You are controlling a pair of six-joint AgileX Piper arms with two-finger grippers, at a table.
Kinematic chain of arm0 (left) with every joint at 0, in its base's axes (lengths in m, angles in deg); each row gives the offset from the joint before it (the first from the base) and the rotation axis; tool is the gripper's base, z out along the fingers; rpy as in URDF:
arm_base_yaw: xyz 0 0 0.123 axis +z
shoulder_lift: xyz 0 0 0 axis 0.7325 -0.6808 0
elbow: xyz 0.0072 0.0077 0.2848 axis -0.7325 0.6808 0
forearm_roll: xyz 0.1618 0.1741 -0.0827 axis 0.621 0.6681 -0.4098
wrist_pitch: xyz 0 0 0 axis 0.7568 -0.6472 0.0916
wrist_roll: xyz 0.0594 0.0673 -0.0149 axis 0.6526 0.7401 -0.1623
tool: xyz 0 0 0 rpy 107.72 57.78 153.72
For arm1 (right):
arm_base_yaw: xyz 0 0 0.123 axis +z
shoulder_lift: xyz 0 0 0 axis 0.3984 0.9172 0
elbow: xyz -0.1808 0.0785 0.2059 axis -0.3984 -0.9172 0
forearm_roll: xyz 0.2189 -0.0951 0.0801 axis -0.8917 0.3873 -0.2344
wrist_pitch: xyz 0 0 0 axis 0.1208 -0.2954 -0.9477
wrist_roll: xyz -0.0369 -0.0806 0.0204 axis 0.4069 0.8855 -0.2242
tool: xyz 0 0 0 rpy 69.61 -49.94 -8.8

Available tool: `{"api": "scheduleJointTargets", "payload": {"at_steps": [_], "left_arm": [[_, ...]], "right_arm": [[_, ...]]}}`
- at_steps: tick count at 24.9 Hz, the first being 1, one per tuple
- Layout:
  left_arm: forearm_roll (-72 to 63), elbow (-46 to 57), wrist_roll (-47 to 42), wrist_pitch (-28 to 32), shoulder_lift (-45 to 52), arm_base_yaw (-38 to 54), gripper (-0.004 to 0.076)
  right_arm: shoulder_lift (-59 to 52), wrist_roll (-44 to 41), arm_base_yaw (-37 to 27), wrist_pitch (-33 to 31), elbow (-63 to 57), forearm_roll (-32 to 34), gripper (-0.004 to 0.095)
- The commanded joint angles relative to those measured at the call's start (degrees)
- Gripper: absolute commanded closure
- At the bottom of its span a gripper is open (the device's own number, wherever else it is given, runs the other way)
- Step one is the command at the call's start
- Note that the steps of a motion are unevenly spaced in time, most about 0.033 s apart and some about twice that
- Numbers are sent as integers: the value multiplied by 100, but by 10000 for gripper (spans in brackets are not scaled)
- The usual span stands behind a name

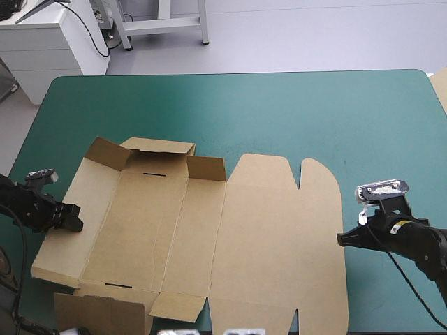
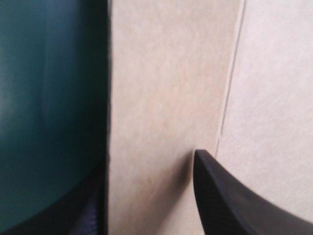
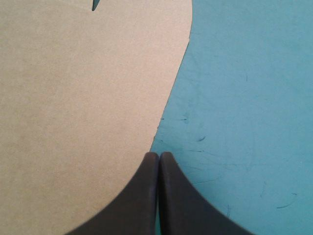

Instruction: Fold the box

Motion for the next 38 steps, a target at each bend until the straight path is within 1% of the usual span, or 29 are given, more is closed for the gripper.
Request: {"api": "scheduleJointTargets", "payload": {"at_steps": [1, 10, 13, 17, 19, 22, 26, 33, 35, 37, 38], "left_arm": [[-664, -65, 71, -541, 162, 10, 416], [-650, 41, -271, -559, 294, 10, 433], [-301, 154, -312, -559, 424, 0, 433], [-259, 154, -364, -559, 610, 0, 435], [-259, 154, -439, -559, 645, -11, 457], [-259, 246, -496, -559, 694, -132, 466], [-11, 561, -416, -549, 694, -536, 466], [9, 510, -402, -549, 694, -572, 467], [130, 510, -402, -549, 694, -572, 484], [154, 510, -402, -549, 694, -572, 527], [144, 510, -402, -549, 694, -572, 563]], "right_arm": [[-75, 11, -57, 218, 149, -57, 929], [-75, 32, -57, 245, 149, -125, 929], [-75, 56, -57, 295, 159, -134, 929], [-75, 56, -57, 341, 167, -138, 929], [-75, 92, -57, 386, 167, -138, 929], [-75, 92, -57, 491, 167, -138, 929], [-75, 92, -57, 569, 167, -147, 929], [-75, 92, -57, 546, 167, -147, 929], [-75, 97, -57, 533, 167, -147, 929], [-75, 97, -57, 533, 167, -147, 929], [-75, 97, -57, 533, 167, -147, 929]]}}
